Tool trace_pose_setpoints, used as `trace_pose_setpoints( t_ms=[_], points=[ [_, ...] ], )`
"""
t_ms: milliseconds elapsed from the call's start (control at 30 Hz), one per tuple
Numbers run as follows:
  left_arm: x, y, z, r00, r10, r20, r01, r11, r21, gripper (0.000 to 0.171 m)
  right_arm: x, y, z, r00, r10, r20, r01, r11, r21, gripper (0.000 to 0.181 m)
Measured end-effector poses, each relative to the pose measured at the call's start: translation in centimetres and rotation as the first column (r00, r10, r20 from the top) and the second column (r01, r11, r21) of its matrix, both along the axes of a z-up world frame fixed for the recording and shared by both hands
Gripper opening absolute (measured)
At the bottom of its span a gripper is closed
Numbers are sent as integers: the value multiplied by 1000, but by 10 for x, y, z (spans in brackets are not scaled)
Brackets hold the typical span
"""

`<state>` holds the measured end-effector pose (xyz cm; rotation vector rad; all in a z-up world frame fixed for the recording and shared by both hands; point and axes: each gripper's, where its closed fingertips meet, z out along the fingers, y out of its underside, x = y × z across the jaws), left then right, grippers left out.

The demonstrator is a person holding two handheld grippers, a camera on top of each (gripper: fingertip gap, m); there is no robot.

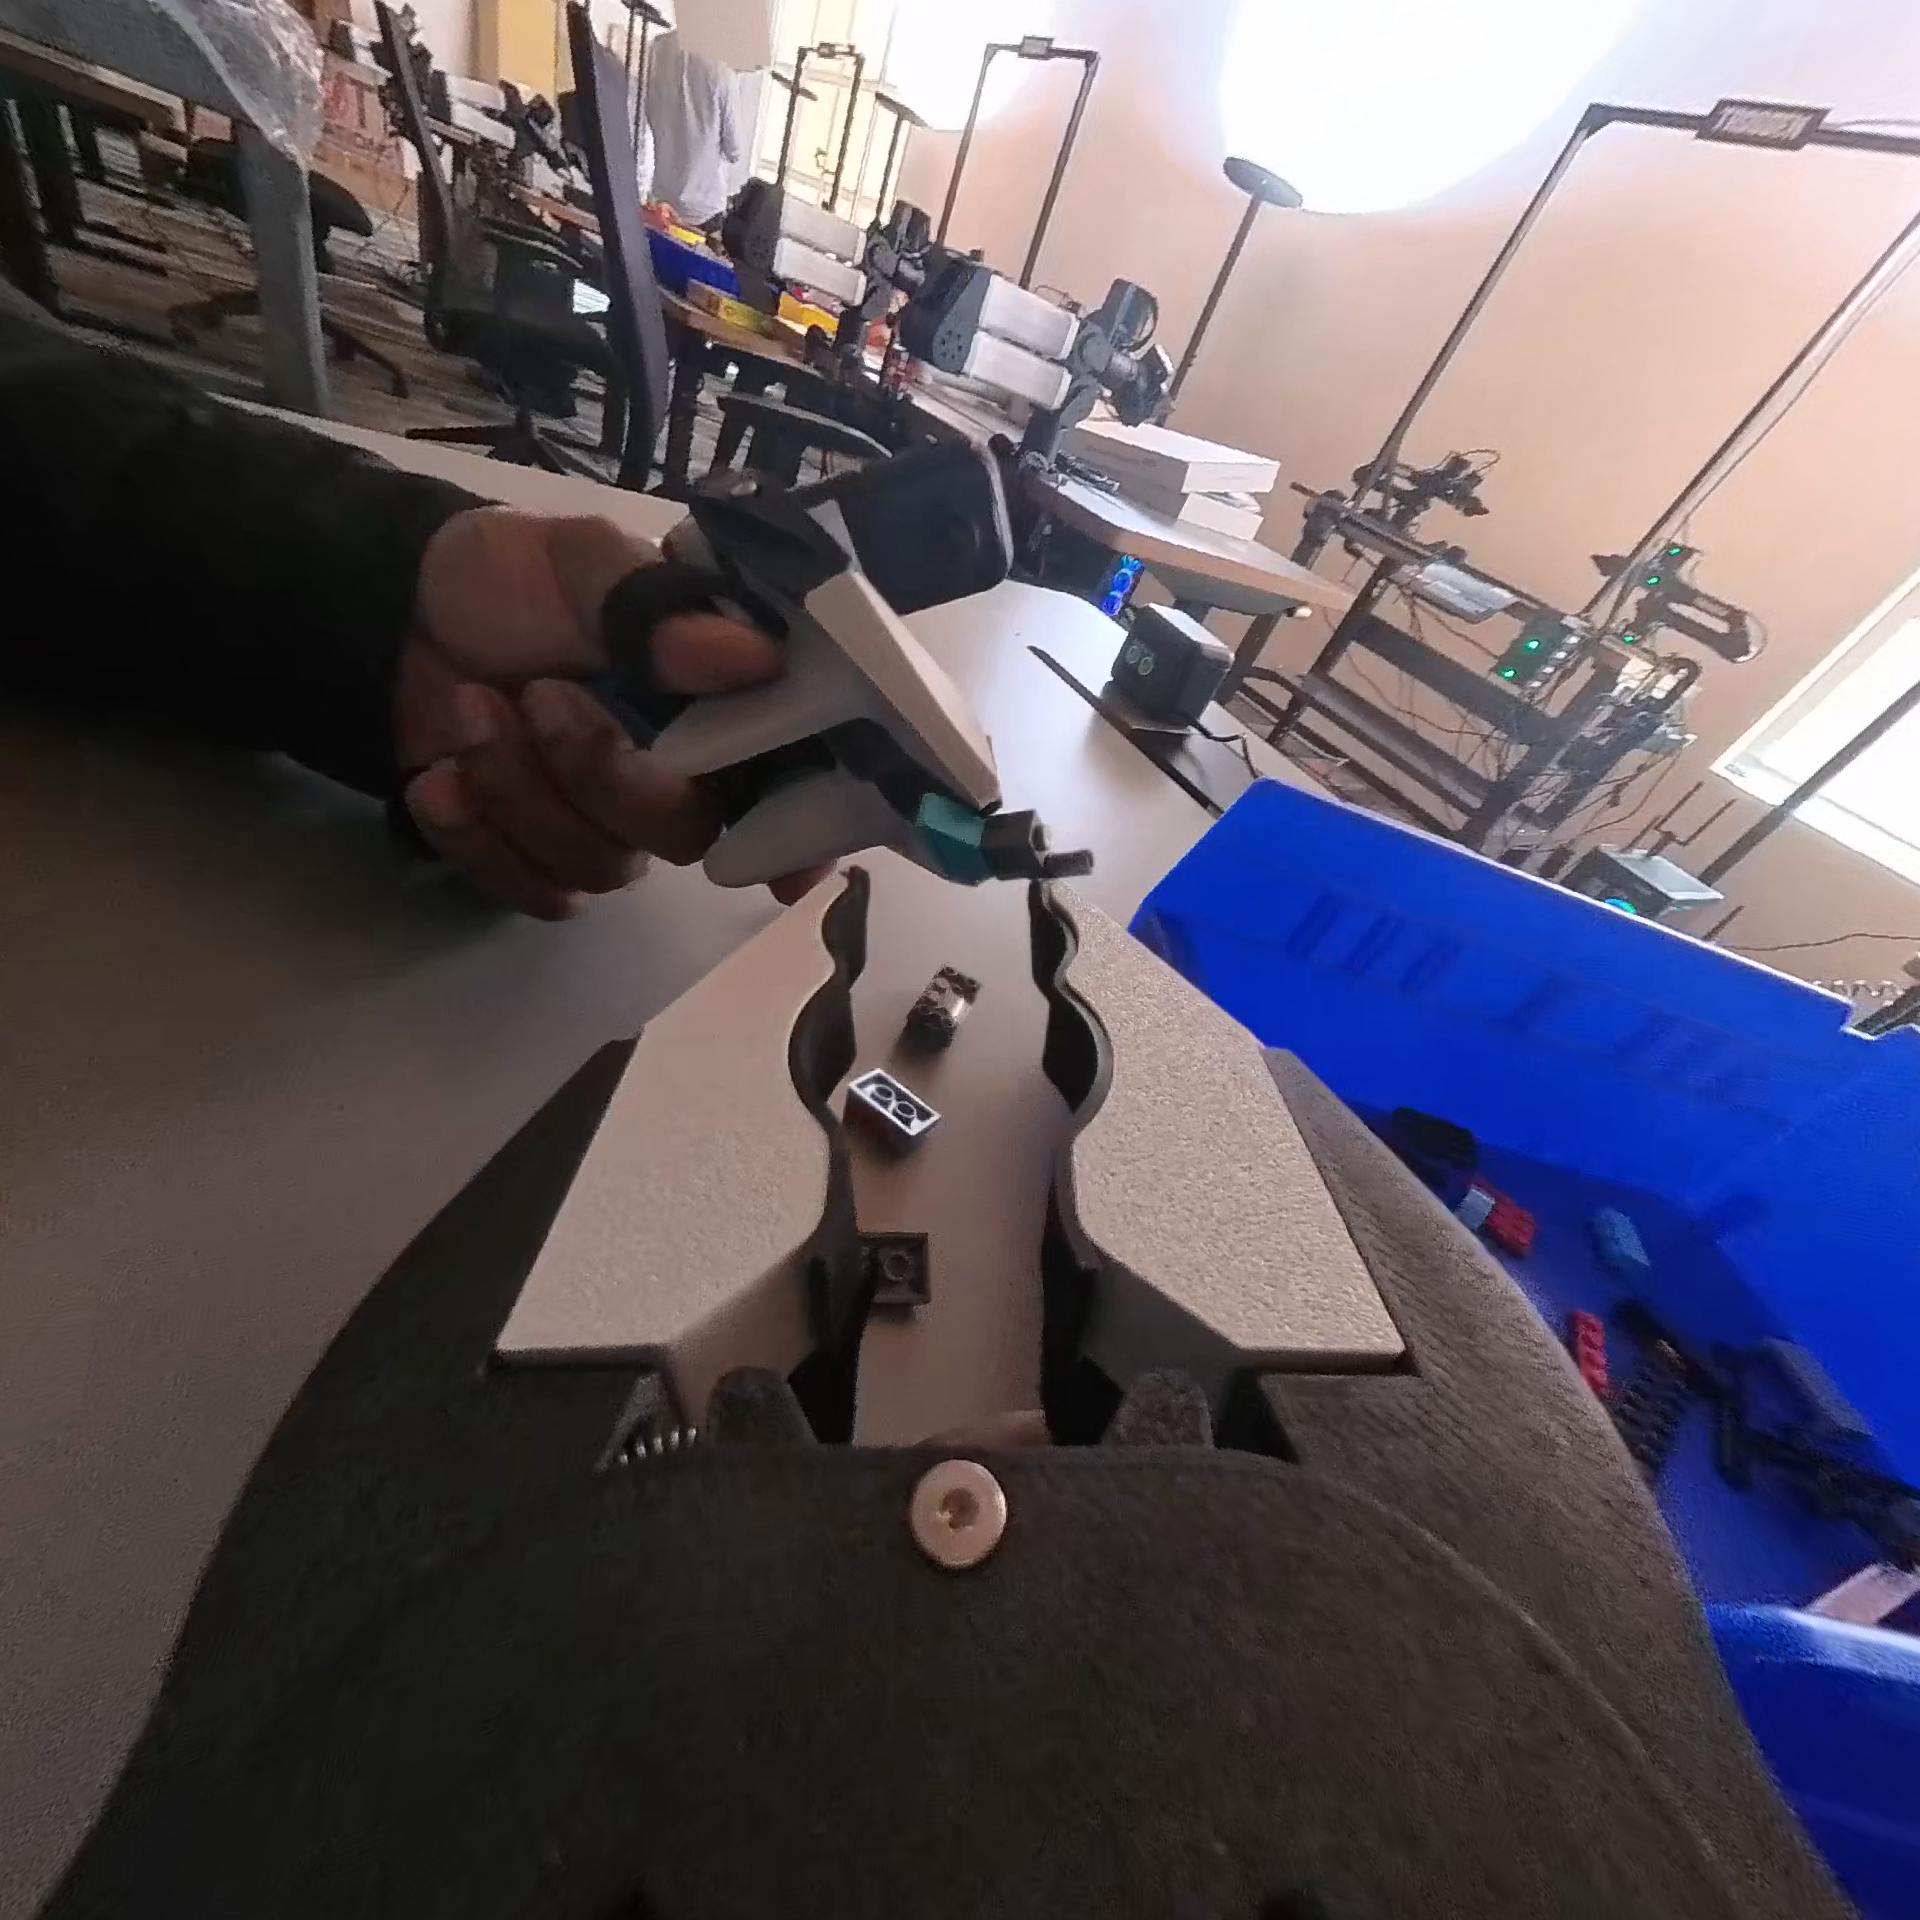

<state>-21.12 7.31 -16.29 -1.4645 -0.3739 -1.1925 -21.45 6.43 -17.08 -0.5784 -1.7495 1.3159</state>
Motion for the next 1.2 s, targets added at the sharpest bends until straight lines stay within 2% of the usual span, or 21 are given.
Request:
trace_pose_setpoints(
  t_ms=[400, 767, 1000, 1067, 1200],
  points=[
    [7, 2, -5, 999, -27, -20, 26, 999, -25, 13, 1, -3, 4, 999, -12, -53, 13, 1000, 21, 32],
    [13, -1, -4, 996, -85, 3, 85, 996, -21, 13, 4, -2, 9, 998, -3, -68, 4, 1000, 12, 10],
    [15, -3, -9, 988, -104, -117, 99, 994, -54, 17, 6, -4, 6, 996, 6, -94, 2, 996, 89, 10],
    [11, -3, -13, 985, -86, -151, 76, 994, -74, 39, 9, -6, 7, 994, 27, -107, -16, 995, 103, 9],
    [8, -8, -9, 963, -86, -256, 78, 996, -42, 40, 12, -8, 7, 994, 54, -98, -44, 994, 95, 9]
  ],
)
